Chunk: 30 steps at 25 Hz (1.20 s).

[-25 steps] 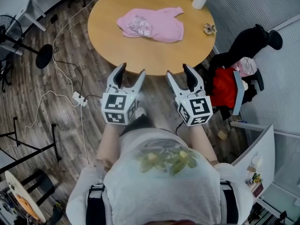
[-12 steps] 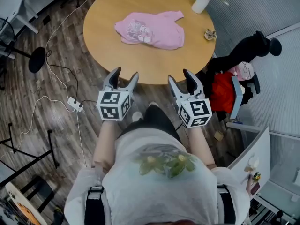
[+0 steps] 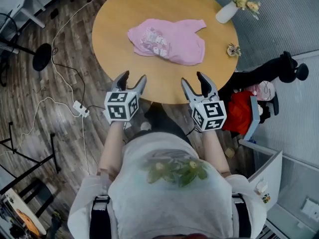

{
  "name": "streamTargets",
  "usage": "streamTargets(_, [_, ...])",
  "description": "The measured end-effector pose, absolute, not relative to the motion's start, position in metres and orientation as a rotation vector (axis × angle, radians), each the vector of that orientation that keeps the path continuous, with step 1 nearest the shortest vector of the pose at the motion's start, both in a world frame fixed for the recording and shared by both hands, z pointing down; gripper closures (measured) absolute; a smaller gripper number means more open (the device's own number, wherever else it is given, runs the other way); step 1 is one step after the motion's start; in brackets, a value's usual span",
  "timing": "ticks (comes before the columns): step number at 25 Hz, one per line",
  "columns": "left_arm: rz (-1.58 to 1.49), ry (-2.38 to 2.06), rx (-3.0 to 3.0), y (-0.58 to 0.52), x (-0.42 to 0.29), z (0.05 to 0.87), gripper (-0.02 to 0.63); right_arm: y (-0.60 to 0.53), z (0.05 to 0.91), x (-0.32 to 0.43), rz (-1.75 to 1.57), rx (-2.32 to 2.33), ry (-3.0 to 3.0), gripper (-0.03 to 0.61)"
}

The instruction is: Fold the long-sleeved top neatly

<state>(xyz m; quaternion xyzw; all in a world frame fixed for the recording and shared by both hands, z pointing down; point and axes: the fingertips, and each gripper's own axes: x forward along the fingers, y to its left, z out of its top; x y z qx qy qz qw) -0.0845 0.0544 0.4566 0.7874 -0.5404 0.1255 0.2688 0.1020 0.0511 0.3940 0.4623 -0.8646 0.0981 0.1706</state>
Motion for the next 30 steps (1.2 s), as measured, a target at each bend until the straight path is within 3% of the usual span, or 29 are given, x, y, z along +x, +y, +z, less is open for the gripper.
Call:
streamTargets(15, [0.304,-1.577,1.846,-0.049,-0.114,0.514,0.354,-0.098,0.410,0.063,0.168,0.992,-2.490,0.330])
streamTargets(30, [0.248,-1.587,1.531,-0.094,-0.120,0.619,0.391,-0.199,0.462,-0.041,0.041,0.566,-2.518,0.328])
